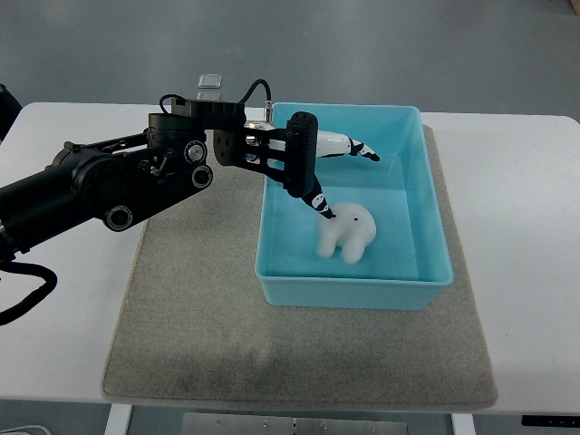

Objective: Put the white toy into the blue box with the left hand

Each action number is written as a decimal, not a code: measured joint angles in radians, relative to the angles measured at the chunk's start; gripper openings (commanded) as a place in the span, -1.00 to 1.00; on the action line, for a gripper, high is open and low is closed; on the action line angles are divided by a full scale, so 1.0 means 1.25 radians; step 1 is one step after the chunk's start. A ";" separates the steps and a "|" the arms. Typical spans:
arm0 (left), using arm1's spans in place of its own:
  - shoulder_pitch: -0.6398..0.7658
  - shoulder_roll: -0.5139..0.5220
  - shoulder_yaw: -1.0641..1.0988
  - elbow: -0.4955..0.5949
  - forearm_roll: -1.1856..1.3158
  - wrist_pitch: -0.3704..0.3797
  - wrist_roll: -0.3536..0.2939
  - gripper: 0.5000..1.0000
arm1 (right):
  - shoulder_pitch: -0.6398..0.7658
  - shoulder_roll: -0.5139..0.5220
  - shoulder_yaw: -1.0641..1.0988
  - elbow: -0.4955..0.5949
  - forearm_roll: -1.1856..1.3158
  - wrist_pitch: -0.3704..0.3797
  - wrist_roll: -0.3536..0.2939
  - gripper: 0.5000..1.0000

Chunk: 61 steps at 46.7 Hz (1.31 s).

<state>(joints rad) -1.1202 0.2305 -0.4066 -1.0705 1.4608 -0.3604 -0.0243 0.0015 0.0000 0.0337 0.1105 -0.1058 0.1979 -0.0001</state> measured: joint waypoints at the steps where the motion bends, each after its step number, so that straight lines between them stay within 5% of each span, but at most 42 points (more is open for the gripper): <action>1: -0.003 0.001 0.000 0.000 -0.003 0.000 0.000 0.97 | 0.000 0.000 0.000 0.000 0.000 0.000 0.000 0.74; 13: -0.019 0.031 -0.016 0.001 -0.071 0.011 0.000 0.97 | 0.000 0.000 0.000 0.000 0.000 0.000 0.000 0.74; 26: -0.052 0.127 -0.014 0.040 -0.457 0.013 0.000 0.97 | 0.000 0.000 0.000 0.000 0.000 0.000 0.000 0.74; 61: 0.036 0.336 -0.015 0.056 -1.091 0.012 -0.006 0.98 | 0.000 0.000 0.000 0.000 0.000 0.000 0.000 0.74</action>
<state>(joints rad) -1.0753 0.6510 -0.4248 -1.0001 0.0976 -0.3449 -0.0323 0.0015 0.0000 0.0338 0.1104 -0.1058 0.1979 0.0000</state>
